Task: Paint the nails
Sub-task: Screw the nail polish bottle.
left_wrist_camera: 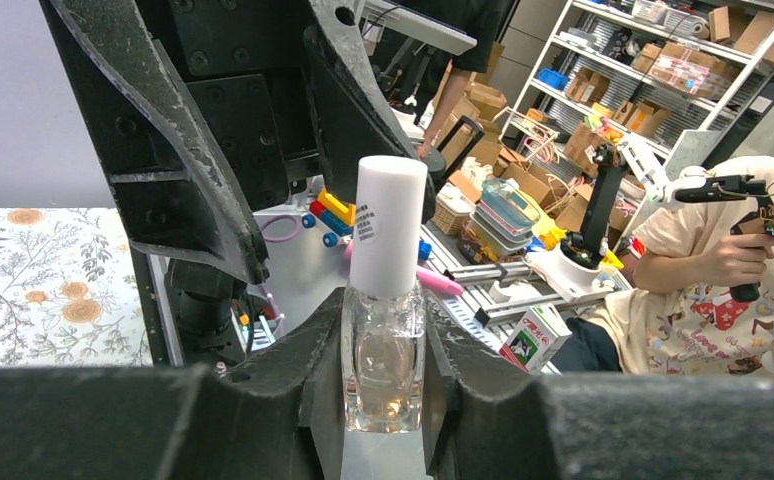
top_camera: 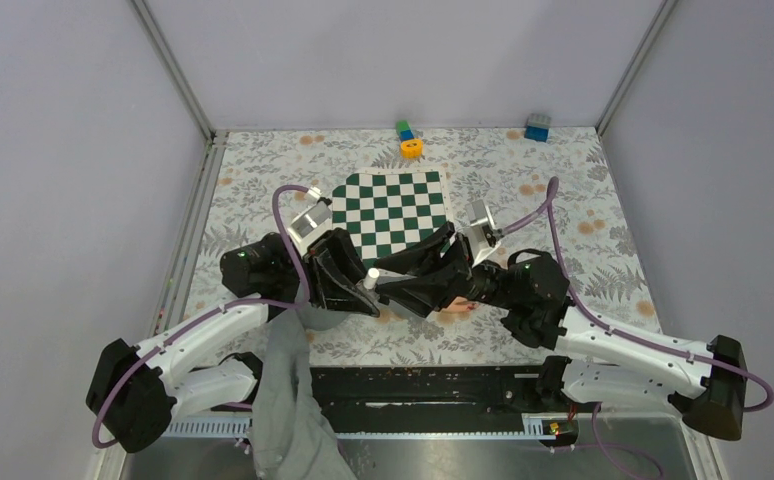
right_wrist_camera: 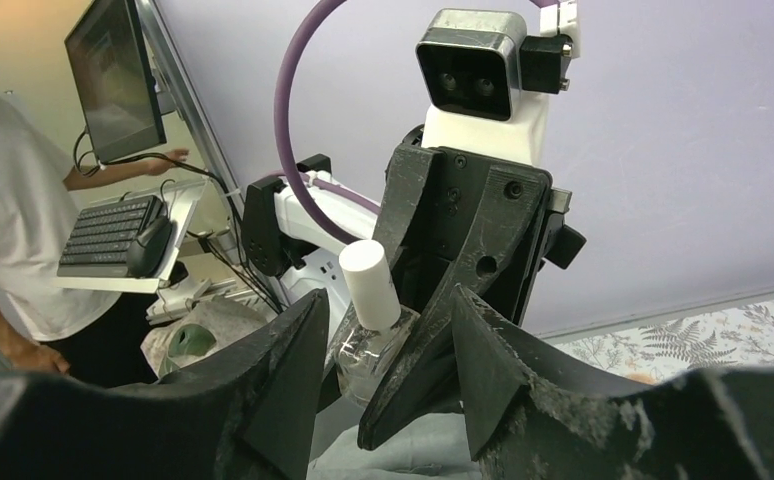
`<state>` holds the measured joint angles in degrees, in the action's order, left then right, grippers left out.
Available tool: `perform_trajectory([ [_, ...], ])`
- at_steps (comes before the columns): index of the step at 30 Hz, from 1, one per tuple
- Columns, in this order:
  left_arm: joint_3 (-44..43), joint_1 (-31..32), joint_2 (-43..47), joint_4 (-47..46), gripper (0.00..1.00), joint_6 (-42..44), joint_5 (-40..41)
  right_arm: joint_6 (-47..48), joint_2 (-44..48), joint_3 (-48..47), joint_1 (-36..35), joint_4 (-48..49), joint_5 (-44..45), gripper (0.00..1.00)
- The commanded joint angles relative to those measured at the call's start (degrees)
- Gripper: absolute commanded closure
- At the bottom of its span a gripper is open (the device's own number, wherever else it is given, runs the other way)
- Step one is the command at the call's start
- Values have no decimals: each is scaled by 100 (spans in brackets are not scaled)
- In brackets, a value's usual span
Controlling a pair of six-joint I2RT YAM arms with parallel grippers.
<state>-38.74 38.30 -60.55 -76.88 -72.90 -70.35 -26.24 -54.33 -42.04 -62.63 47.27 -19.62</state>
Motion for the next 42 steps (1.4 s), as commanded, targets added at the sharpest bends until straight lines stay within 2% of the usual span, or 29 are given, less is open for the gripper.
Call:
perform_trajectory([
  [1,-13,23,35,-292,100,-3,-32,-34,-86,-362,-37,318,-171,46],
  [11,-31,23,167,480,100,559,-2,-87,-263,-539,-38,296,-327,52],
  [15,-27,28,272,927,100,885,46,-51,-293,-600,-41,149,-386,58],
  [19,-26,20,369,1169,100,1115,96,-12,-326,-624,-39,-10,-409,70],
  [28,-68,-37,613,2092,100,1808,258,-14,-365,-584,-39,-319,-489,78],
  [32,-44,-185,752,2443,100,2081,484,57,-318,-506,-34,-467,-426,89],
  [36,-162,-284,908,3604,100,2800,721,137,-300,-457,-47,-766,-132,99],
  [39,-335,-288,1093,4849,100,3855,1107,67,-327,-360,-54,-921,342,100],
  [42,-519,-290,1240,6147,100,4833,1841,-269,-400,-132,-48,-821,974,100],
])
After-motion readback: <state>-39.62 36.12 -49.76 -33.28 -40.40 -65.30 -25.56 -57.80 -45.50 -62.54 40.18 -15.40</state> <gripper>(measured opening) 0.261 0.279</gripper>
